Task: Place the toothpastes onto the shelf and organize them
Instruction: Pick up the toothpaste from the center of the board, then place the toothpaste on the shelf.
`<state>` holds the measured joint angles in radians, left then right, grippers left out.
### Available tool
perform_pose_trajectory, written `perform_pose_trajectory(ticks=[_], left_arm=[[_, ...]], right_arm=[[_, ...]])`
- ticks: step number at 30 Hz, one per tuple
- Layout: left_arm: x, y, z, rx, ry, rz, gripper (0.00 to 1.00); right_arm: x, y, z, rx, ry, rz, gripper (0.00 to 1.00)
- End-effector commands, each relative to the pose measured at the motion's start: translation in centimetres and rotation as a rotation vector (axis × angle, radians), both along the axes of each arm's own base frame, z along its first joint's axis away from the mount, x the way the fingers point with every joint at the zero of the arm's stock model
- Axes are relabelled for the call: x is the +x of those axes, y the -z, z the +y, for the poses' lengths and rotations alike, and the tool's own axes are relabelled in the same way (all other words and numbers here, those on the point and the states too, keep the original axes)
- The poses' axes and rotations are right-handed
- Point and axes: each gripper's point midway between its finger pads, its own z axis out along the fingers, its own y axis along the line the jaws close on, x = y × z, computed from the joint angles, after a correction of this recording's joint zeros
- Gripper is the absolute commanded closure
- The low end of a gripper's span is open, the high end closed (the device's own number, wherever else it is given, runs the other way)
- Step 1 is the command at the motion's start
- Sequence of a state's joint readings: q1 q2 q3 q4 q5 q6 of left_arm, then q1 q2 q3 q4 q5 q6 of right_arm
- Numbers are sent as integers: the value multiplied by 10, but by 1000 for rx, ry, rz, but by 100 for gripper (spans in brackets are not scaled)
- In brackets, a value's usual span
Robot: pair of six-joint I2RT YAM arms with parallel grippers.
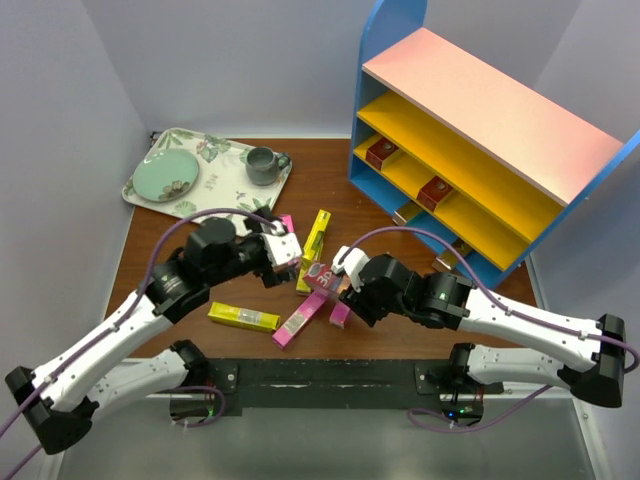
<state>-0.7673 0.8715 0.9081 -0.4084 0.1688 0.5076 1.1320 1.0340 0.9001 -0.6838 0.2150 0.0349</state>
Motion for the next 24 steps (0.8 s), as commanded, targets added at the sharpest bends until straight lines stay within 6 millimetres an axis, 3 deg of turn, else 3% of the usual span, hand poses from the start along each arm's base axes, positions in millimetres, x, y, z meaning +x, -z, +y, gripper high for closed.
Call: perform_pose_trajectory(ticks=[1,3,6,11,16,24], left_arm=[[48,-53,33,-246,-328,-150,0],[61,-65,53,-318,-458,-171,0],[78,-68,81,-374,-633,-174,0],[97,-72,122,-426,-866,-189,0],[98,-72,140,-444,-952,-193,0],[88,-79,153,-491,-979,-233,0]], right_arm=[[8,-19,-24,54,266,8,97],[12,-22,-36,59,375,3,97],[13,-29,-52,85,487,3,98],[25,-37,-101,51,791,-45,100],[27,-42,-135,58,1014,-79,100],[34,-81,-165,183,1175,-211,100]])
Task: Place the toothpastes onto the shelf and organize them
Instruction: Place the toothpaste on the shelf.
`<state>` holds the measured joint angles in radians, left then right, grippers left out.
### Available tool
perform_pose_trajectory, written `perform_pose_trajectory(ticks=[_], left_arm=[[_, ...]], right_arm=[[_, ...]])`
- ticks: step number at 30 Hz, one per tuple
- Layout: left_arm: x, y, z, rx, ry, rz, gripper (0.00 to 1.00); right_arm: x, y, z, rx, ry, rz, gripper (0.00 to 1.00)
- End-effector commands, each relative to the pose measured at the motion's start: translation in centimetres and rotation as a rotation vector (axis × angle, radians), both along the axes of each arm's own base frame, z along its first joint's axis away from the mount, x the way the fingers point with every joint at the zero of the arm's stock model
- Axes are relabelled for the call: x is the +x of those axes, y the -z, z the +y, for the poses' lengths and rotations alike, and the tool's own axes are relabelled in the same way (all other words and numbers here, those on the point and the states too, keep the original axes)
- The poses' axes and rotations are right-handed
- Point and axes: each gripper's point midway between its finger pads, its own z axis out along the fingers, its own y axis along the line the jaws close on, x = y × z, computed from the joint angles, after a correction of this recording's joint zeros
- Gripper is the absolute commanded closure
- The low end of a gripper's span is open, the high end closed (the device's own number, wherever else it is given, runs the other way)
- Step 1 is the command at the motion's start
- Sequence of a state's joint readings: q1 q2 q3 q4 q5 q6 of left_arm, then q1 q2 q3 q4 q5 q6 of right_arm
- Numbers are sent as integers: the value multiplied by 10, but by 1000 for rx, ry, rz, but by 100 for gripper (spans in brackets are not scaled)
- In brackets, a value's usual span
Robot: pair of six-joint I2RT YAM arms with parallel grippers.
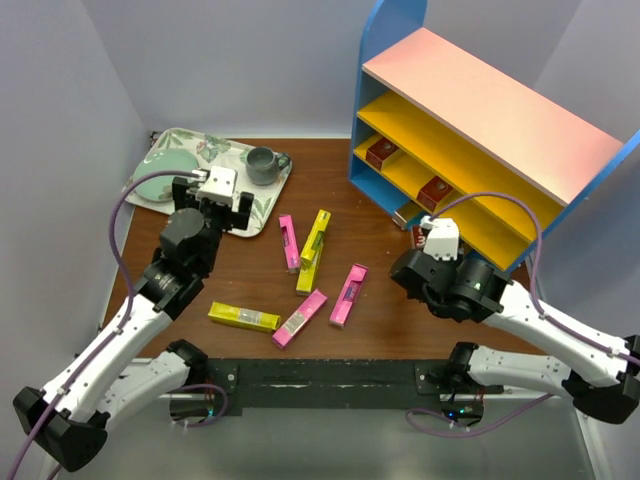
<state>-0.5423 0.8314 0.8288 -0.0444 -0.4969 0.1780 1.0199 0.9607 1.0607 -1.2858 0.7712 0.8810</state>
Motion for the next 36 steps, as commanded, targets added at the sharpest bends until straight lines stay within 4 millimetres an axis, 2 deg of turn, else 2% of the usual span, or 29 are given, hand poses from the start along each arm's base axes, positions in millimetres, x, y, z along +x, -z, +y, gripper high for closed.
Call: perform_pose_trajectory(ticks=[1,7,13,21,24,31,36], left_arm=[[-5,-24,12,-80,-48,-95,0],[-4,-22,11,-76,-44,-91,0],[-4,-22,11,-75,-38,-90,0],[-3,-20,8,-69,-24,-88,0],[-3,-20,7,-68,-18,-86,0],[-1,-16,5,-64,-10,-75,0],[-1,-13,4,-61,-7,-69,0]], right_arm=[[12,-45,-25,78,167,-195,100],[7,-62,-44,69,208,-239,100],[9,-63,-61,5,281,-263,100],[39,-53,-58,-71,333,-262,100],[50,-44,-62,-74,364,-240,100],[71,-36,-89,-110,472,-274,100],[89,-31,-102,-113,531,-306,99]])
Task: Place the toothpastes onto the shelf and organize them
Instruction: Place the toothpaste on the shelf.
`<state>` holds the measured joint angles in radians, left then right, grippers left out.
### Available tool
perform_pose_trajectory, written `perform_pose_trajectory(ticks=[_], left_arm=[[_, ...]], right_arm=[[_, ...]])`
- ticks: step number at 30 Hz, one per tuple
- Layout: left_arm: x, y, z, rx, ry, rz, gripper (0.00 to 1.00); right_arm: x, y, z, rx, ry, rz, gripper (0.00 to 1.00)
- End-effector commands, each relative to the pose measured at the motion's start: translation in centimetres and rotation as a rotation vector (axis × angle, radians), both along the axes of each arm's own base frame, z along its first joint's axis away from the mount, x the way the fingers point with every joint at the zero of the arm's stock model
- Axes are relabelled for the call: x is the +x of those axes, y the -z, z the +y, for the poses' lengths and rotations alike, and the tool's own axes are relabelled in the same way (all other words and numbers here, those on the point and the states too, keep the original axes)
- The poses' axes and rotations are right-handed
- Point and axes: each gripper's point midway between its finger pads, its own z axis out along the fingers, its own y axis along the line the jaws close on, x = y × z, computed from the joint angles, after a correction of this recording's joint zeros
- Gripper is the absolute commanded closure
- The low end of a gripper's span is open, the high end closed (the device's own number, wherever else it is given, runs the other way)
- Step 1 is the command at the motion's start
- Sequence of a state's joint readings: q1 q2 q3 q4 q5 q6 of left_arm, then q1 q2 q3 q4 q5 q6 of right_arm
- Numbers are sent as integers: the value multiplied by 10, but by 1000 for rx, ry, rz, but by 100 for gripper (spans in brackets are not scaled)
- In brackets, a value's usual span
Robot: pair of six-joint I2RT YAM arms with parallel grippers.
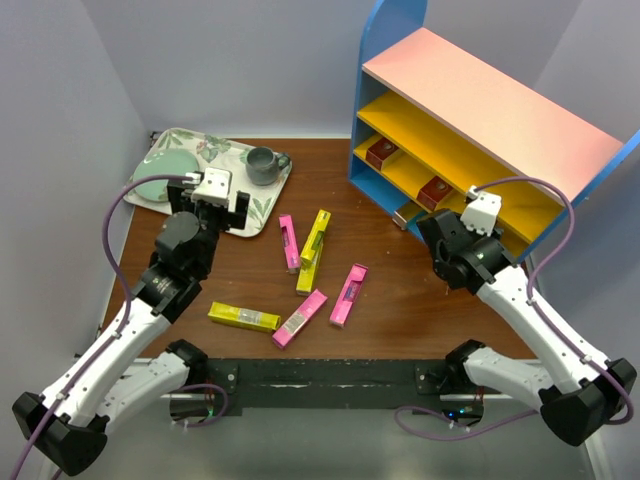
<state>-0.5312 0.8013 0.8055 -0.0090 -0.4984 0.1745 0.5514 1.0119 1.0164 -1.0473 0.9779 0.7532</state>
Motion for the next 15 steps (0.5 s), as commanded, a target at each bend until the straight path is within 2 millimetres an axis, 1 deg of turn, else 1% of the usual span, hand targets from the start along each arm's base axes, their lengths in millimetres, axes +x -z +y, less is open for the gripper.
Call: perform_pose_trajectory(ticks=[1,7,11,13,14,15], left_arm=[[2,-8,-2,-35,9,-34,0],[3,-6,-3,-31,10,-30,0],[4,-3,-5,-27,19,-24,0],[4,-3,-6,-23,22,-22,0],[4,-3,-6,-25,24,-22,0],[3,-3,-6,-26,27,-24,0]], right_arm=[[30,-15,-14,-10,71,-127,99],[48,-9,-33,-32,136,-158,97],[54,-3,-43,-32,169,-176,93],[55,5,-48,-34,186,-178,91],[55,6,-50,-33,192,-183,84],[56,7,-51,-33,195,-188,79]])
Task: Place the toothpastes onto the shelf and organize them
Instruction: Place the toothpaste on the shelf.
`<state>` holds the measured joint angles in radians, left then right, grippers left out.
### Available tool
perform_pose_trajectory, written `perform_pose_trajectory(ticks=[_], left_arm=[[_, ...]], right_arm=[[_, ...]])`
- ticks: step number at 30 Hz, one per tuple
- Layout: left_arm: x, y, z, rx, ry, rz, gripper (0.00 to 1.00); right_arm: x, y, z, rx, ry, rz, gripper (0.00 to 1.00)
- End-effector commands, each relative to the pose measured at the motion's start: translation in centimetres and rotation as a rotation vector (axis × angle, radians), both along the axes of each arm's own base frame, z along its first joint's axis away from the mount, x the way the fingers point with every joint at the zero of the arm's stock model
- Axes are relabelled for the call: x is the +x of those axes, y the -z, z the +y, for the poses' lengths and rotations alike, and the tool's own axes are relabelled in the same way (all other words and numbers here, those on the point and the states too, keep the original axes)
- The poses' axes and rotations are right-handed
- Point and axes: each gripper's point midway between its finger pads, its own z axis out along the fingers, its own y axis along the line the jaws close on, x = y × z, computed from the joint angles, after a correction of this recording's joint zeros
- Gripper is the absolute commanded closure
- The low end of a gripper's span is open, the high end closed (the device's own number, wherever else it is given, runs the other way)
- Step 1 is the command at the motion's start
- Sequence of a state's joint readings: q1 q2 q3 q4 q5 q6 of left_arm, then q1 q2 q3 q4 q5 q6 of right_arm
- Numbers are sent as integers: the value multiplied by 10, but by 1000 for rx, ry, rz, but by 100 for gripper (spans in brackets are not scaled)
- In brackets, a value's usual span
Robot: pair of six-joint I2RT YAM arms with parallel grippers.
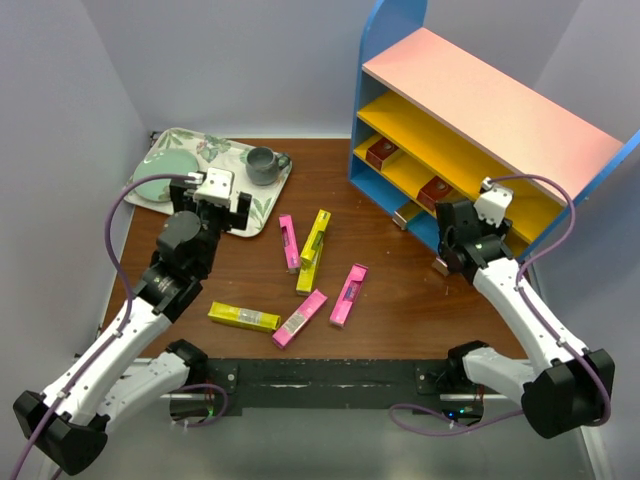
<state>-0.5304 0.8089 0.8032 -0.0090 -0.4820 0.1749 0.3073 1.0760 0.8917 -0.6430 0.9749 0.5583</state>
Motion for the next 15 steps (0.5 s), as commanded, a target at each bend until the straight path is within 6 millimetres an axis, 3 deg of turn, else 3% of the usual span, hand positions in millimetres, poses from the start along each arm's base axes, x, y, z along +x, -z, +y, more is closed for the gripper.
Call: perform_pose_trajectory(ticks=[1,4,9,15], left_arm=[[3,-5,-3,-27,10,-28,0],[3,-3,-5,-27,19,-24,0],[4,-2,-5,-23,19,-20,0],[5,0,-7,-19,28,-13,0]], right_arm=[[15,-8,-8,-14,34,-120,78],[14,-2,-14,-18,48,-122,71],[9,8,-19,-17,74,-127,49],[6,-9,-15,15,32,-152,16]])
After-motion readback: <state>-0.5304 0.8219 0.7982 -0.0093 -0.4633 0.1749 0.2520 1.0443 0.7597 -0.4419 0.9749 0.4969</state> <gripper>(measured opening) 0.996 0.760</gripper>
